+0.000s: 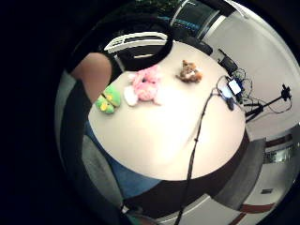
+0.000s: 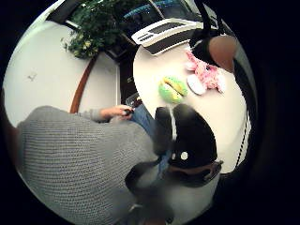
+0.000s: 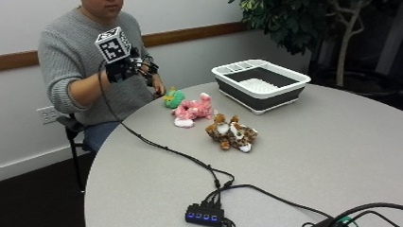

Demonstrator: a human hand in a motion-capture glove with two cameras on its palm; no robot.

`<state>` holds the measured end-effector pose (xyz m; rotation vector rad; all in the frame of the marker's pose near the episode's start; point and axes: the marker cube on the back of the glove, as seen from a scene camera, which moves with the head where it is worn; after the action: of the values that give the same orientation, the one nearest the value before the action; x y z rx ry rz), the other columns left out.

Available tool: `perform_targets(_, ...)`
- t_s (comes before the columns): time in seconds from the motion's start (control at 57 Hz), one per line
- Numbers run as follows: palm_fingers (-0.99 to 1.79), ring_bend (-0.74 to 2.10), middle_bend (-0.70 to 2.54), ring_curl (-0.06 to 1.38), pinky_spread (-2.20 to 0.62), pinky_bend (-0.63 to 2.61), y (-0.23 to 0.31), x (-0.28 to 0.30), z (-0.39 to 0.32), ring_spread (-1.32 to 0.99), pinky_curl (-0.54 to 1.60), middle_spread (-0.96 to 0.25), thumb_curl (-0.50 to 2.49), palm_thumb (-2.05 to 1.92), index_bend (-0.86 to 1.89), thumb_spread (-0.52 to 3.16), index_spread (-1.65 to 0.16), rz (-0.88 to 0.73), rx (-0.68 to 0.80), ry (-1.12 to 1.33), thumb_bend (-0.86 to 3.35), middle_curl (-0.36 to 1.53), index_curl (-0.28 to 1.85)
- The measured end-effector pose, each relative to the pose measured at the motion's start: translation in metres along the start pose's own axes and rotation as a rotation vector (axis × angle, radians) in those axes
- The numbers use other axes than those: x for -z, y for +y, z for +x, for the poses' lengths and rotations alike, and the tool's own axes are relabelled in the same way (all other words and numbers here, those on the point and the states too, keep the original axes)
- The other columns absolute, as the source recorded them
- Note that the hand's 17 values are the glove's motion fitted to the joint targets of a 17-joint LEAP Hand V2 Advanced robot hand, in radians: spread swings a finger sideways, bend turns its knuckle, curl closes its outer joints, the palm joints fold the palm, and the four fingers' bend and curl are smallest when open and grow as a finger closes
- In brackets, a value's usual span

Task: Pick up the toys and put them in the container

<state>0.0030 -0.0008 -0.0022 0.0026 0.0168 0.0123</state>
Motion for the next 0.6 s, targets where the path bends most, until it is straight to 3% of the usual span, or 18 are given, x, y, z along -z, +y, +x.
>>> perform_targets(0.105,0.71,0.49,0.21,0.13,-0.06,0.44,-0.001,0.004,-0.004,-0.25,0.15,-0.18,0.04,0.06,0.27,0.86,-0.22,-0.002,-0.014,0.011,0.08,0.07,0.13)
perform_targets(0.228,0.66,0.52,0.21,0.16,-0.07,0.47,-0.004,0.004,-0.009,-0.34,0.19,-0.23,0.08,0.05,0.24,1.21,-0.29,-0.016,-0.031,0.021,0.08,0.10,0.17)
perform_targets(0.597,0.55,0.61,0.22,0.19,-0.08,0.54,-0.068,-0.014,-0.037,-0.41,0.26,-0.28,0.18,0.00,0.13,1.51,-0.36,-0.087,0.028,-0.006,0.06,0.19,0.20)
